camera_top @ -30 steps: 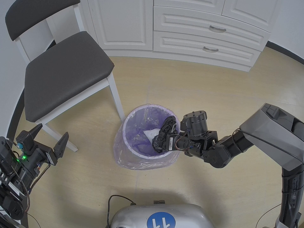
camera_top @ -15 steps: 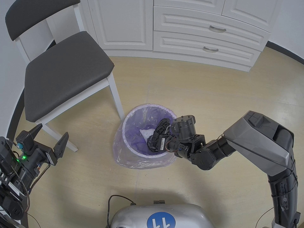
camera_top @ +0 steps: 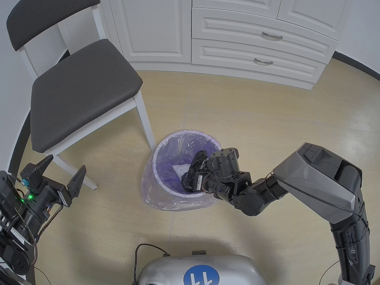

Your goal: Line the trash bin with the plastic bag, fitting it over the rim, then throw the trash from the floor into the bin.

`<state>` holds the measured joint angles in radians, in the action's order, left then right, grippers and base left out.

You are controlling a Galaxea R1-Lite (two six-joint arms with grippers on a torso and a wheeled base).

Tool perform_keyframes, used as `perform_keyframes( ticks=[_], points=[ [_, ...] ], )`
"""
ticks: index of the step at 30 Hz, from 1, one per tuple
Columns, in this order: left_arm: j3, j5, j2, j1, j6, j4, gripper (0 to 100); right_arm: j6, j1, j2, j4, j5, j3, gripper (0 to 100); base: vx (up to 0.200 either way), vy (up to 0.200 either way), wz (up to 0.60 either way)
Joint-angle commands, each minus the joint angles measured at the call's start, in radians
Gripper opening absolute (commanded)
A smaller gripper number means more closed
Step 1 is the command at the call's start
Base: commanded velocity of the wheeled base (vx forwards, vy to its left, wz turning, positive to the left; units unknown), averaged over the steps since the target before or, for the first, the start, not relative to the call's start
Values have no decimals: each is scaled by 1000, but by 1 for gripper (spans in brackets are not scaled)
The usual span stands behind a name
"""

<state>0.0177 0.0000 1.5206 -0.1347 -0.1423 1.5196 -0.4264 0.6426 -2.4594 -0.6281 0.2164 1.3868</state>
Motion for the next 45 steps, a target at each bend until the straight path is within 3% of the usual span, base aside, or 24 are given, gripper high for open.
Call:
perform_keyframes(
  ticks=[1, 22, 33, 45],
  points=[
    [-18, 0, 3, 1, 0, 1, 100, 0, 2, 3, -2, 8, 6, 100, 0, 0, 0],
    [-18, 0, 0, 0, 0, 1, 100, -52, 68, 59, -105, 18, -25, 100, 0, 0, 0],
    [-18, 0, 7, 0, 0, 1, 100, -130, 78, -124, -257, 20, 78, 100, 0, 0, 0],
    [-18, 0, 10, 0, 0, -1, 100, -181, 98, -151, -280, 15, 86, 100, 0, 0, 0]
  ],
)
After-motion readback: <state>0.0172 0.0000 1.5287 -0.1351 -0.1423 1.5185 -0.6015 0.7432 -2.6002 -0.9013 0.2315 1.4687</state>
